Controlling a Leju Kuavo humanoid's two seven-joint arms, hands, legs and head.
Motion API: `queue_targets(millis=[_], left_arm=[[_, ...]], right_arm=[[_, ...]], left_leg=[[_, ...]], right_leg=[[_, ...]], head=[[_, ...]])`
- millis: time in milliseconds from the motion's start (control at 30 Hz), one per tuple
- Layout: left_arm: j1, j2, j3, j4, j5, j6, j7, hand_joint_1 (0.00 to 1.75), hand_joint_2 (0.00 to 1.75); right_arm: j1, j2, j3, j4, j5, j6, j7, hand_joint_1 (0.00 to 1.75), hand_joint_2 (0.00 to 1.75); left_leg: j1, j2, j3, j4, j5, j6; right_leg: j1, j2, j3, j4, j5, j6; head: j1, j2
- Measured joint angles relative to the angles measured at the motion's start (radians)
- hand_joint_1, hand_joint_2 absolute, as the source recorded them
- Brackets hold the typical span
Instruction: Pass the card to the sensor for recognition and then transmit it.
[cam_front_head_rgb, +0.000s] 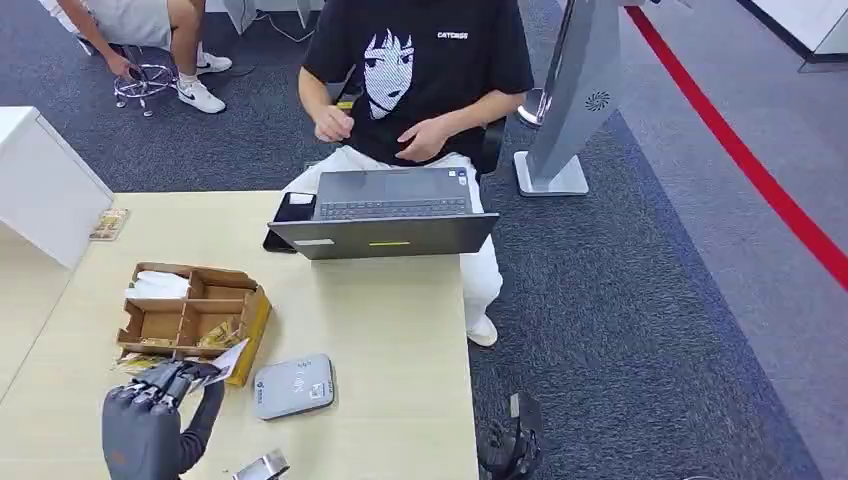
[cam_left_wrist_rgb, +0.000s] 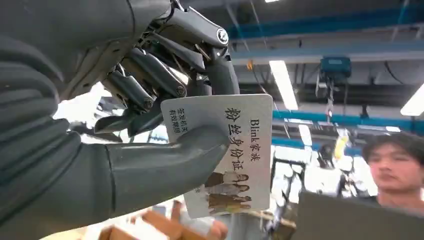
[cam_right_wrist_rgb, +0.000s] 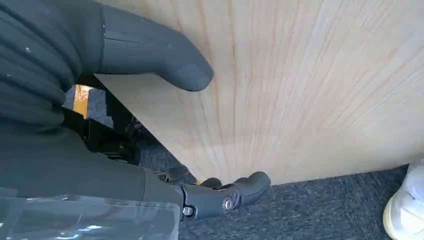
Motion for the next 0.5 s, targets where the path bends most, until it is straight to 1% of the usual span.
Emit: queue_targets(millis=[100, 200, 267, 300, 433, 500], left_arm=[[-0.004, -0.013, 0.0, 0.061, -0.001, 0.0, -0.006, 1.75, 1.75], [-0.017, -0.024, 0.008, 0.146, -0.053, 0.0, 0.012, 1.75, 1.75], [-0.033, -0.035, 0.02, 0.209, -0.062, 0.0, 0.005, 1.75, 1.75], [-0.042, -0.046, 0.029, 0.254, -0.062, 0.0, -0.009, 1.75, 1.75], [-0.105, -0.078, 0.083, 0.457, -0.086, 0.0, -0.012, 1.75, 1.75], [-0.136, -0.093, 0.114, 0.541, -0.097, 0.0, -0.018, 1.75, 1.75]], right_arm=[[0.0, 0.0, 0.0, 0.0, -0.013, 0.009, 0.001, 0.0, 1.75], [0.0, 0.0, -0.001, 0.0, -0.019, 0.019, 0.004, 0.0, 1.75], [0.0, 0.0, -0.001, 0.0, -0.022, 0.021, 0.005, 0.0, 1.75], [0.0, 0.0, -0.001, 0.0, -0.023, 0.022, 0.005, 0.0, 1.75], [0.0, 0.0, 0.0, 0.0, -0.021, 0.021, 0.006, 0.0, 1.75], [0.0, 0.0, 0.0, 0.001, -0.021, 0.021, 0.01, 0.0, 1.75]], left_leg=[[0.0, 0.0, 0.0, 0.0, 0.0, 0.0], [0.0, 0.0, 0.0, 0.0, 0.0, 0.0], [0.0, 0.0, 0.0, 0.0, 0.0, 0.0], [0.0, 0.0, 0.0, 0.0, 0.0, 0.0], [0.0, 0.0, 0.0, 0.0, 0.0, 0.0], [0.0, 0.0, 0.0, 0.0, 0.001, -0.001]], right_leg=[[0.0, 0.0, 0.0, 0.0, 0.0, 0.0], [0.0, 0.0, 0.0, 0.0, 0.0, 0.0], [0.0, 0.0, 0.0, 0.0, 0.0, 0.0], [0.0, 0.0, 0.0, 0.0, 0.0, 0.0], [0.0, 0.0, 0.0, 0.0, 0.0, 0.0], [0.0, 0.0, 0.0, 0.0, 0.0, 0.0]], head=[[0.0, 0.0], [0.0, 0.0], [0.0, 0.0], [0.0, 0.0], [0.0, 0.0], [0.0, 0.0]])
